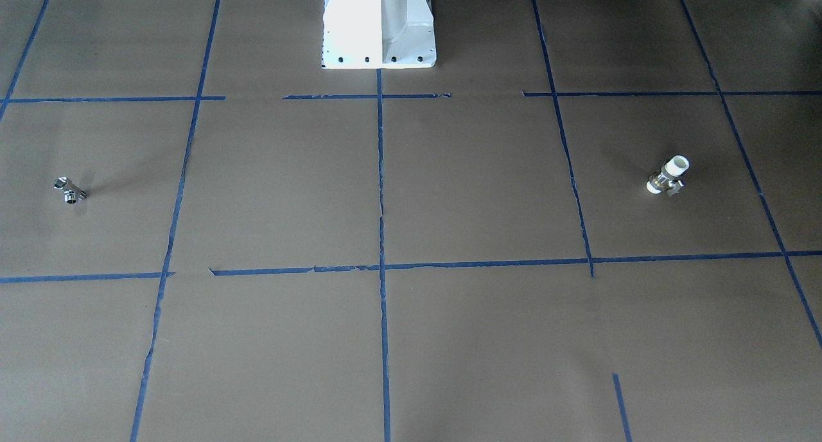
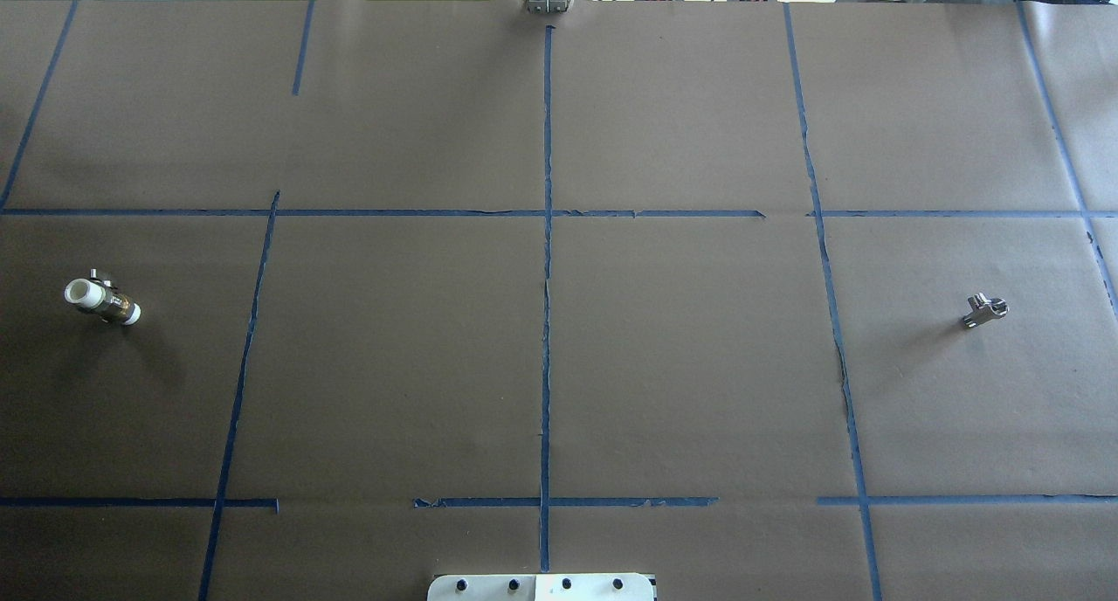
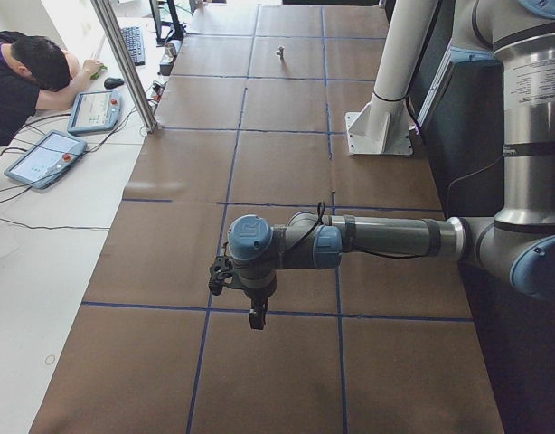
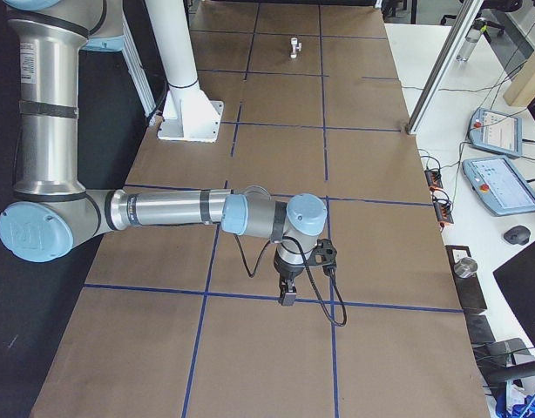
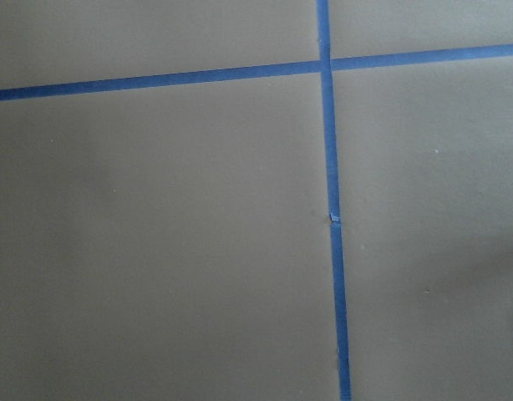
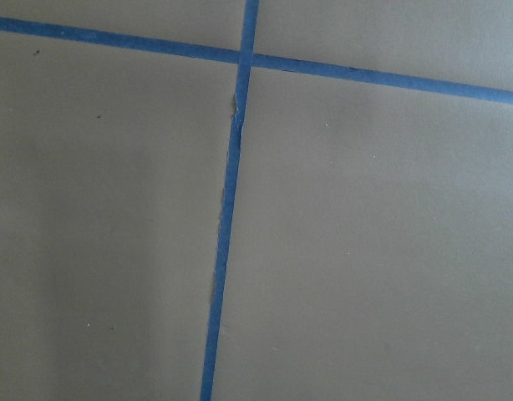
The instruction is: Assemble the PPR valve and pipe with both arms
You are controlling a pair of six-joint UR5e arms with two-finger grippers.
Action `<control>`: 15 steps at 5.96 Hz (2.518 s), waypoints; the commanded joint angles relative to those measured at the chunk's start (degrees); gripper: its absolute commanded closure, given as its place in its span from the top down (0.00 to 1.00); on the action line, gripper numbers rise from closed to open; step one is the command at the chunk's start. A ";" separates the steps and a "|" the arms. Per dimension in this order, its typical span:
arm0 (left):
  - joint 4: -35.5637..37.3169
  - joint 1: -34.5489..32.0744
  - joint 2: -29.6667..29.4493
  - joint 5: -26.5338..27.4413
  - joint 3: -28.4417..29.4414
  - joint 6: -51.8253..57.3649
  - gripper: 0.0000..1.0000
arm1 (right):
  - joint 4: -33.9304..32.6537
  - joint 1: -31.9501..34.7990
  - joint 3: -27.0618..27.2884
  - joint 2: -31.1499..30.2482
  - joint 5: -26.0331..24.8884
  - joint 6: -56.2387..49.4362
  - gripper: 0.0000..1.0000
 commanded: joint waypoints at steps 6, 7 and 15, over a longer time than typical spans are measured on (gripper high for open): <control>-2.60 3.95 -11.34 -1.68 2.08 -0.36 1.00 | 6.89 -0.36 -0.13 1.51 2.89 -0.44 1.00; -5.99 6.57 -11.16 -2.13 1.73 -0.62 1.00 | 7.06 -0.44 -0.13 1.51 3.07 -1.14 1.00; -32.30 32.51 -5.80 9.29 -1.00 -46.76 1.00 | 6.98 -0.62 -0.13 1.33 3.25 -0.35 1.00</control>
